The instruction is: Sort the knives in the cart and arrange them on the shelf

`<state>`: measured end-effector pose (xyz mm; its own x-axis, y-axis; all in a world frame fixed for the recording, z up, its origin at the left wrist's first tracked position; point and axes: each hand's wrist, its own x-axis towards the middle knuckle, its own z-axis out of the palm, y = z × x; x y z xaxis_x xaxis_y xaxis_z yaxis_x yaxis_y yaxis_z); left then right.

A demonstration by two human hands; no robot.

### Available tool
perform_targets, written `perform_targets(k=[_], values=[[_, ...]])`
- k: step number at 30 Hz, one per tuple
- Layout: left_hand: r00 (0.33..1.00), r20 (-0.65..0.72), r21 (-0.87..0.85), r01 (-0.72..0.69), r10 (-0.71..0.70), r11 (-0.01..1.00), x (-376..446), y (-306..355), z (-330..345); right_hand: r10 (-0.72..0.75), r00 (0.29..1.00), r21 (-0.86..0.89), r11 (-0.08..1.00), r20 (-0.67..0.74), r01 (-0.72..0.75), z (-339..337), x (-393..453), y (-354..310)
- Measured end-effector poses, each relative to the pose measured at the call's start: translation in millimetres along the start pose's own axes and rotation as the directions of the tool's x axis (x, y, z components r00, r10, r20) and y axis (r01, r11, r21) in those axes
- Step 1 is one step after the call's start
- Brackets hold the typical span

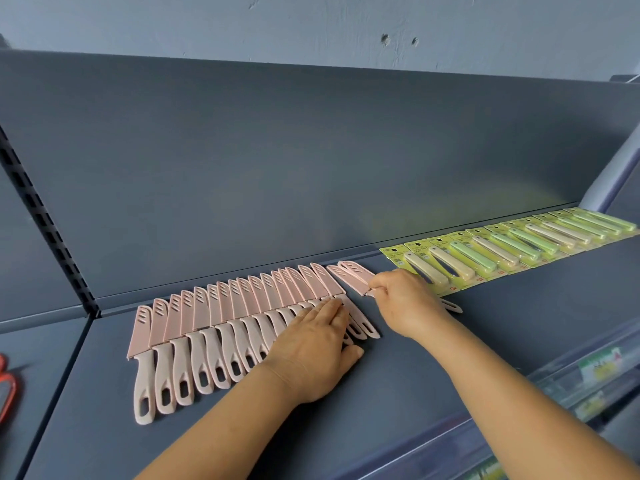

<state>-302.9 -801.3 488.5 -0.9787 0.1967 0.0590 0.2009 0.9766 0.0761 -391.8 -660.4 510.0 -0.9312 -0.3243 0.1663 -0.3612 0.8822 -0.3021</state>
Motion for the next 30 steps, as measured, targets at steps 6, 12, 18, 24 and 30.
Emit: perform_targets(k=[6, 12, 18, 24, 30], values=[[0.999, 0.042, 0.029, -0.028, 0.027, 0.999, 14.3, 6.4, -3.6, -0.044, 0.996, -0.156, 0.986, 0.078, 0.056, 7.0, -8.1, 21.1], [1.000, 0.008, 0.062, -0.025, 0.025, 0.998, 18.6, 9.3, 4.4, -0.039, 0.997, -0.133, 0.990, 0.071, 0.048, 13.4, -4.0, 18.9], [0.999, -0.037, 0.061, -0.021, 0.023, 0.998, 16.6, 10.1, 5.6, -0.021, 0.999, -0.110, 0.994, 0.041, 0.025, 14.2, -3.1, 4.2], [0.999, -0.038, 0.039, -0.009, 0.010, 0.999, 16.4, 10.7, 5.8, -0.073, 0.997, 0.002, 0.997, 0.024, 0.073, 13.6, -6.7, -4.3], [0.999, -0.037, 0.018, 0.007, -0.006, 1.000, 15.7, 10.0, 6.1, -0.109, 0.993, 0.055, 0.993, 0.045, 0.106, 14.8, -7.9, -6.3]])
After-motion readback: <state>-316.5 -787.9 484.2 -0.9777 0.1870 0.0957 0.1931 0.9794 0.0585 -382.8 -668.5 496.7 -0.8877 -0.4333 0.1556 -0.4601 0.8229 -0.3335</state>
